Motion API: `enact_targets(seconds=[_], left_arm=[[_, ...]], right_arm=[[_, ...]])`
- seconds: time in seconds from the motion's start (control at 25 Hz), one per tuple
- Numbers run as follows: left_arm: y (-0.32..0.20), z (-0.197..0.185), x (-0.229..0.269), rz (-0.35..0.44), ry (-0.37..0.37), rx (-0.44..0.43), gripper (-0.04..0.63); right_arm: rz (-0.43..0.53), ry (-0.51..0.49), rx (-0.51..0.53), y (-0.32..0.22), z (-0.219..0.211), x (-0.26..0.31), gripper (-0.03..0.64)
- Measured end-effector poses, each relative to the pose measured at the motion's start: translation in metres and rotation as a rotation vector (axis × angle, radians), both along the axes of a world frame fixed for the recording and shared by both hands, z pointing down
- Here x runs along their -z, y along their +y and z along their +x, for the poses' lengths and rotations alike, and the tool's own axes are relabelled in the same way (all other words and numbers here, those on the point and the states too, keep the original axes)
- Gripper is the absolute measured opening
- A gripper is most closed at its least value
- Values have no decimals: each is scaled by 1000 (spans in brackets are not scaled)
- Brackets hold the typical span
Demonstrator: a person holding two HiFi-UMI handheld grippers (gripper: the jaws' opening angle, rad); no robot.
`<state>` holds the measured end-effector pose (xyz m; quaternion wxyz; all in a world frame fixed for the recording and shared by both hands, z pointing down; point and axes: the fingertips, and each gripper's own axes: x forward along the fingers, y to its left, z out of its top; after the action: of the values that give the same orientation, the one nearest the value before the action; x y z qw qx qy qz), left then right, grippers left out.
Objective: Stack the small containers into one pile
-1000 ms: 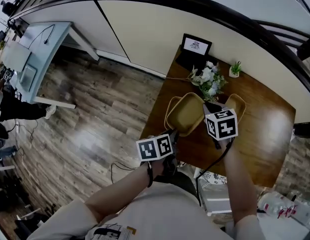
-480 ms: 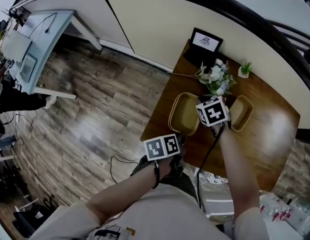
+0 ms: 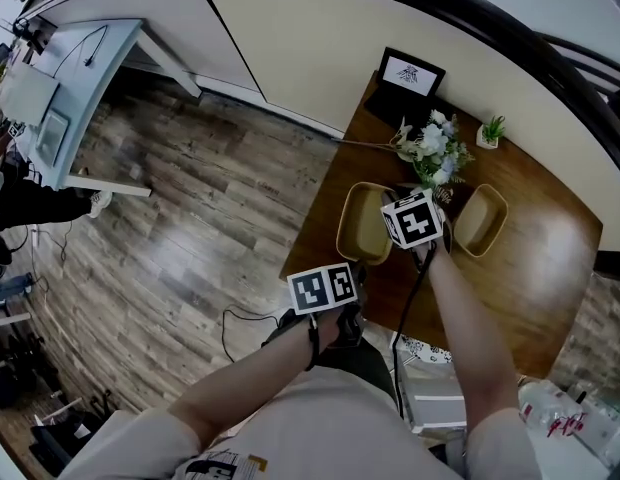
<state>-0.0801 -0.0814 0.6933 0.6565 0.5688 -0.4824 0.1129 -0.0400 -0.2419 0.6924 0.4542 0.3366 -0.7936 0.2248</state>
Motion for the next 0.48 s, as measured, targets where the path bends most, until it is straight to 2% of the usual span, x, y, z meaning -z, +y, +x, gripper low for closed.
enact_targets(seconds=[0.2,0.28,0.48], left_arm=[[2,1,-15,-18,-9,-16,127],[2,-1,-13,-9,-13,-29,130],[-3,-8,-2,38,-42,-64,184]], right_arm=[[-44,-10,-79,6,10,-16,124],[-49,-23,-105,9,11,-16,145],[-23,-72,-141,7,16,5,192]])
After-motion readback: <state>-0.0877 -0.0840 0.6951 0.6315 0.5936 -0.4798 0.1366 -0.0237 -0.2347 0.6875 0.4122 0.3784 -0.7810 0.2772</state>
